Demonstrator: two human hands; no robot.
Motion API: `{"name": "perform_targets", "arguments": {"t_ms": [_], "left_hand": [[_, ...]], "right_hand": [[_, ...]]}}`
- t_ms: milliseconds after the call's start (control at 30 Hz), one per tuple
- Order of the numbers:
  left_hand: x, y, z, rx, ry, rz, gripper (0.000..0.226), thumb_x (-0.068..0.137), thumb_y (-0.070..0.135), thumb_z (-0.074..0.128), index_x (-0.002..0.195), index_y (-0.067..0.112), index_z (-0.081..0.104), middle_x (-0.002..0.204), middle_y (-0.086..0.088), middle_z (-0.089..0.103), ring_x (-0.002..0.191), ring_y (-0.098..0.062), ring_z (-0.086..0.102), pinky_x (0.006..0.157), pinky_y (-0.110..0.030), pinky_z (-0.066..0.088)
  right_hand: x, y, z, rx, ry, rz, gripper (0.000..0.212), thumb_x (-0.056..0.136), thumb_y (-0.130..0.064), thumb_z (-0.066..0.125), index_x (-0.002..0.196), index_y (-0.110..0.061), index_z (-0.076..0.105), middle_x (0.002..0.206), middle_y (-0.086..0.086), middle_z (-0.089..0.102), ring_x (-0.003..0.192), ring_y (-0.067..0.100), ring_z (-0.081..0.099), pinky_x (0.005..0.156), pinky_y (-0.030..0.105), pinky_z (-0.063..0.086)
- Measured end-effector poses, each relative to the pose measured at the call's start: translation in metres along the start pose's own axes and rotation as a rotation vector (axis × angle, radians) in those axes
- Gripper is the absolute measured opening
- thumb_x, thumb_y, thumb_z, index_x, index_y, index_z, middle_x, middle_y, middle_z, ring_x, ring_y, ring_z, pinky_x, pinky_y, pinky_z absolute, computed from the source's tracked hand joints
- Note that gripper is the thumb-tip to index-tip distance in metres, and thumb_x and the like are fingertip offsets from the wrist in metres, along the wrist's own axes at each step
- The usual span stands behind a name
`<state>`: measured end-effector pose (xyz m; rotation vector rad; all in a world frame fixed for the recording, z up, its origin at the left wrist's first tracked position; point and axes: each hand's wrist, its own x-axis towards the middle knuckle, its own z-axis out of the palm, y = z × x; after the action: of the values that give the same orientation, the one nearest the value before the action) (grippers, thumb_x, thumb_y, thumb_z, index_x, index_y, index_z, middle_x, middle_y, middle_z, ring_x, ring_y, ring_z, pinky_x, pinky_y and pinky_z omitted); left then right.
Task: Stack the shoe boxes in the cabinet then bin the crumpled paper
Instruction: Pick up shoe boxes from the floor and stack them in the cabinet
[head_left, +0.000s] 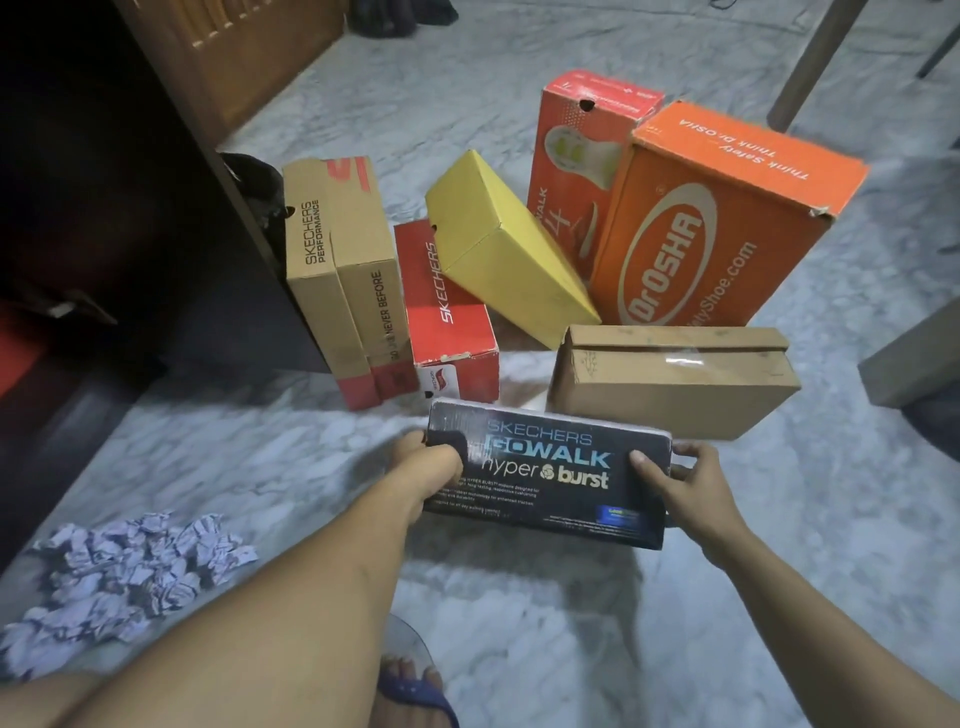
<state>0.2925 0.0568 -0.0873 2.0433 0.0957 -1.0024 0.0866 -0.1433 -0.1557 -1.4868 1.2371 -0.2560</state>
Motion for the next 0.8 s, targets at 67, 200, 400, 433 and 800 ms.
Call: {"name": "perform_targets", "arguments": {"t_ms": [67,200,400,433,800], "left_hand": [[-0.004,0.008,-0.010,-0.010,0.030,0.031,0.031,0.067,-0.002,0.061,0.096,0.008,0.063,0.081,-0.005,0.063,0.067,-0.017,0.054,0.050,-0.020,0.037],[-0.014,0.032,-0.041,0.037,0.110,0.119,0.027,0.050,0.019,0.067,0.073,0.011,0.056,0.076,-0.003,0.059,0.077,-0.024,0.055,0.060,-0.024,0.042],[-0.053,0.070,-0.108,0.006,0.085,0.209,0.019,0.076,0.011,0.076,0.091,0.011,0.064,0.084,0.000,0.062,0.069,-0.008,0.053,0.047,-0.025,0.041],[-0.060,0.072,-0.121,0.005,0.064,0.229,0.021,0.076,0.011,0.078,0.088,0.014,0.061,0.084,0.002,0.059,0.071,-0.007,0.052,0.050,-0.025,0.040],[-0.134,0.057,-0.259,0.059,0.245,0.488,0.075,0.055,0.009,0.092,0.117,0.026,0.052,0.098,0.007,0.069,0.090,-0.011,0.064,0.078,-0.027,0.048]], "right_hand": [[-0.009,-0.013,0.002,-0.059,0.014,-0.068,0.075,0.067,-0.058,0.078,0.119,-0.022,0.038,0.119,0.011,0.065,0.102,0.026,0.067,0.084,0.053,0.057],[-0.031,-0.050,0.008,-0.071,-0.010,-0.262,0.068,0.074,-0.036,0.083,0.127,-0.017,0.046,0.123,0.004,0.058,0.113,0.018,0.058,0.092,0.039,0.052],[-0.078,-0.122,0.013,0.009,-0.260,-0.492,0.077,0.060,-0.032,0.087,0.126,-0.047,0.052,0.114,-0.029,0.063,0.096,-0.016,0.062,0.075,0.014,0.052],[-0.085,-0.133,0.015,0.013,-0.291,-0.516,0.078,0.059,-0.031,0.087,0.125,-0.049,0.049,0.115,-0.031,0.060,0.094,-0.017,0.062,0.071,0.013,0.053],[-0.155,-0.238,0.075,0.001,-0.450,-0.823,0.075,0.061,-0.017,0.089,0.122,-0.045,0.056,0.109,-0.013,0.073,0.084,0.001,0.072,0.071,0.022,0.058]]}}
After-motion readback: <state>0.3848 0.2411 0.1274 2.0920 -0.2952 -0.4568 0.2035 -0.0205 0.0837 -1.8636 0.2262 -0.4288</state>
